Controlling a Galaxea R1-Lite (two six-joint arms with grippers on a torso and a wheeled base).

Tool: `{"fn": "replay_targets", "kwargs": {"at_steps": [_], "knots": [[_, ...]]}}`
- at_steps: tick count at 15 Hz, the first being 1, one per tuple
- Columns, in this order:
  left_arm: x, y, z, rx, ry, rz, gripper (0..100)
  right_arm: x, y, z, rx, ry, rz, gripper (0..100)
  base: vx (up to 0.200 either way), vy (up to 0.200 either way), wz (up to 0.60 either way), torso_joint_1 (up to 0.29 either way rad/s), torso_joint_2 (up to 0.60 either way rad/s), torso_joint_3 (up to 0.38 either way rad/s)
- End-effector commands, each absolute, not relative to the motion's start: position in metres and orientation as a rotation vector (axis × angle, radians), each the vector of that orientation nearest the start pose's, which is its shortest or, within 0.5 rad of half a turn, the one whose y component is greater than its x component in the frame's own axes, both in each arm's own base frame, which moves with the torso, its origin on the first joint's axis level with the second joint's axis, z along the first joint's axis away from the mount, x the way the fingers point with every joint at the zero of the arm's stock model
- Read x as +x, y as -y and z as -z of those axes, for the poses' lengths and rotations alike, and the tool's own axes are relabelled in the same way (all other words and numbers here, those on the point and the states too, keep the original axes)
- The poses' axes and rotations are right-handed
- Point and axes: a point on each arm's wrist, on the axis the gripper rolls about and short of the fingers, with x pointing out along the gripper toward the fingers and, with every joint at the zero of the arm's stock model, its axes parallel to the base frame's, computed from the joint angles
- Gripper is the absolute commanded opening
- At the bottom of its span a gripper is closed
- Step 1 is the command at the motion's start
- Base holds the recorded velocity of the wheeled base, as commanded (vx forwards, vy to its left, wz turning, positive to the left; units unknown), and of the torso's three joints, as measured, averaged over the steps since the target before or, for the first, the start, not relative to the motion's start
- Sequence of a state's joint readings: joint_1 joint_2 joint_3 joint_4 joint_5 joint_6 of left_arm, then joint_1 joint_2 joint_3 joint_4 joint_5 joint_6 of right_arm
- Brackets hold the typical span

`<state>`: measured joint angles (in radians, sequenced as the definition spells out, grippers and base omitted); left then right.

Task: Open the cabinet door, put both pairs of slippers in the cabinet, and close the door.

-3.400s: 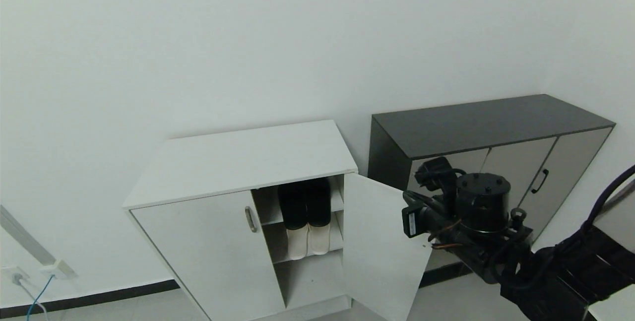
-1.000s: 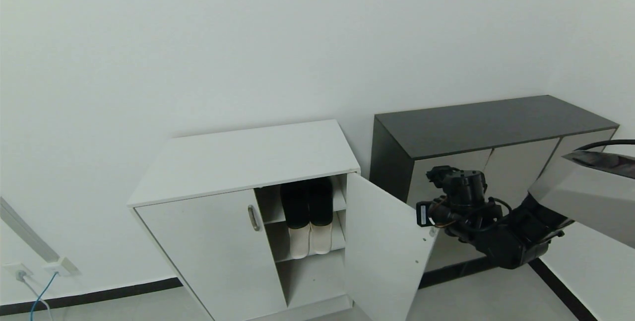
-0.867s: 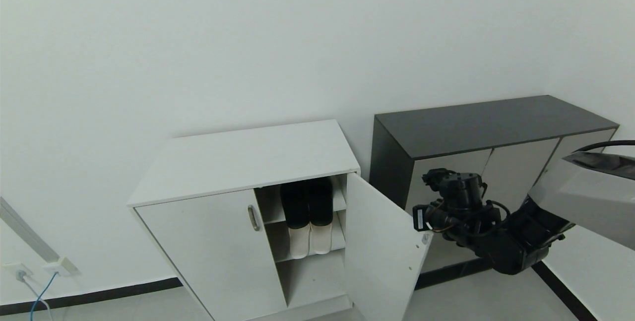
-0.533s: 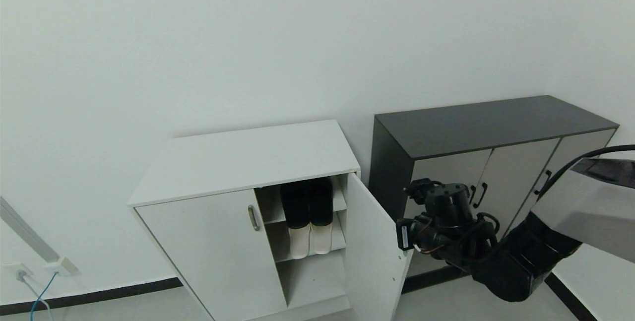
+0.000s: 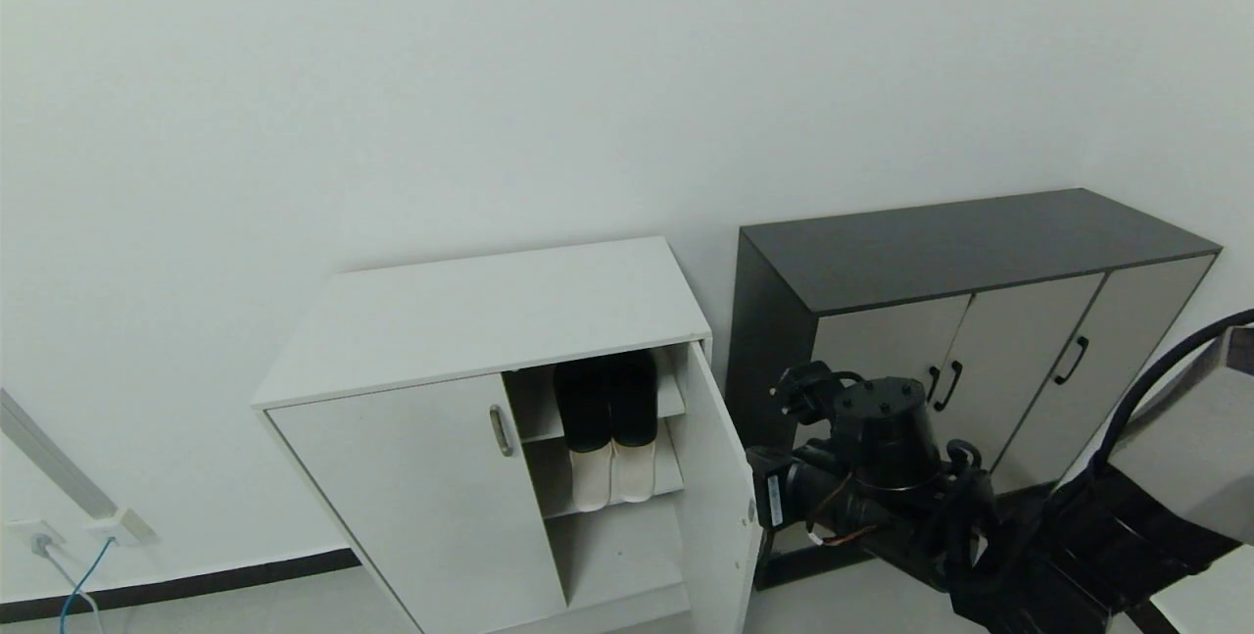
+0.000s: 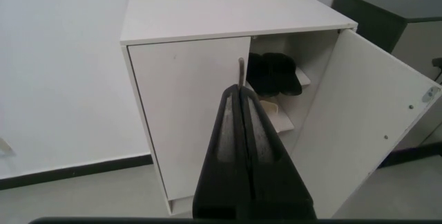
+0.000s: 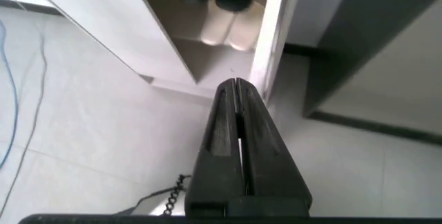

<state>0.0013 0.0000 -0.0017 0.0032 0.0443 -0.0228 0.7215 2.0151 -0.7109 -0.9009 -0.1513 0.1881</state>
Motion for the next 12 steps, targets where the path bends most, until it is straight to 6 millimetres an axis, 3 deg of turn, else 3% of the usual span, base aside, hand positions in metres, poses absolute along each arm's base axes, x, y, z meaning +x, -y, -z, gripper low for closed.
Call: {"fn": "replay_targets", "kwargs": {"at_steps": [1,5,7,12], "knots": [[-0.0228,-0.001,-0.0756,-0.023,-0.003,-0.046,0,0.2554,-0.2207,-0.0899,0.013,-0.399,-0.532,0,0.0,0.0,0.0,0.0,0.0,0.0],[-0.0228,-0.001,-0.0756,-0.023,-0.003,-0.046,0,0.2519,-0.2183,-0.0878,-0.022,-0.402,-0.538,0,0.0,0.0,0.0,0.0,0.0,0.0],[-0.0228,-0.001,-0.0756,-0.023,-0.003,-0.046,0,0.2519,-0.2183,-0.0878,-0.024,-0.402,-0.538,0,0.0,0.0,0.6,0.0,0.0,0.0],[-0.0228,-0.001,-0.0756,-0.023,-0.003,-0.046,0,0.2587,-0.2107,-0.0875,-0.026,-0.393,-0.513,0,0.0,0.0,0.0,0.0,0.0,0.0]]}}
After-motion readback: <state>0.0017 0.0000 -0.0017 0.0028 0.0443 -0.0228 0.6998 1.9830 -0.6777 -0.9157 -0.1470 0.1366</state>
